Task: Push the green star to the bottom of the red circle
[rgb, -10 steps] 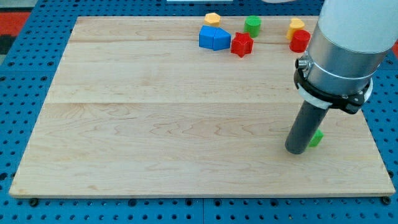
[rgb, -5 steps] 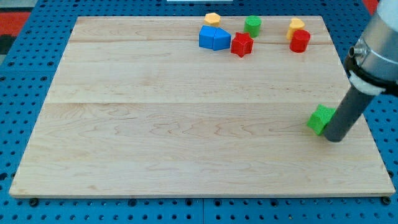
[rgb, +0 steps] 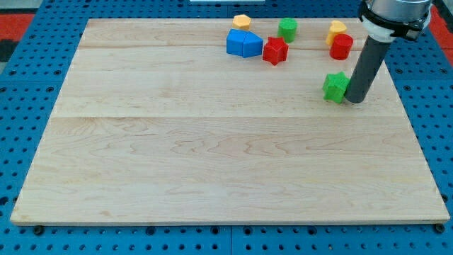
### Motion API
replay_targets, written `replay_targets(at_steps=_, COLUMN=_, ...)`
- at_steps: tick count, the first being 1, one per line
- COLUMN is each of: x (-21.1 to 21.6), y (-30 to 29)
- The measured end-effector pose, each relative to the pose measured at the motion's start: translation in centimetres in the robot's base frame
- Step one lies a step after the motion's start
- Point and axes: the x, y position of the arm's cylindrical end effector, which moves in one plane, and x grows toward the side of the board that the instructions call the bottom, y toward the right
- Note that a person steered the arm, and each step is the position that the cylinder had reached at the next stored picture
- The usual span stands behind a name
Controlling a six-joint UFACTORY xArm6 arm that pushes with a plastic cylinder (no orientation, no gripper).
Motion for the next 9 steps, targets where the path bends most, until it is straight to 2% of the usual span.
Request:
replay_targets(at_steps=1, x=-0.3, y=-1.0)
replay_targets(at_steps=2, x=-3.2, y=-1.0)
replay_targets(at_steps=4, x=-0.3, y=-1.8)
replay_targets(at_steps=5, x=-1.0, y=-4.2)
replay_targets(at_steps=7, x=-4.6, y=-5.1)
replay_targets(at_steps=9, x=-6.3, y=-5.2)
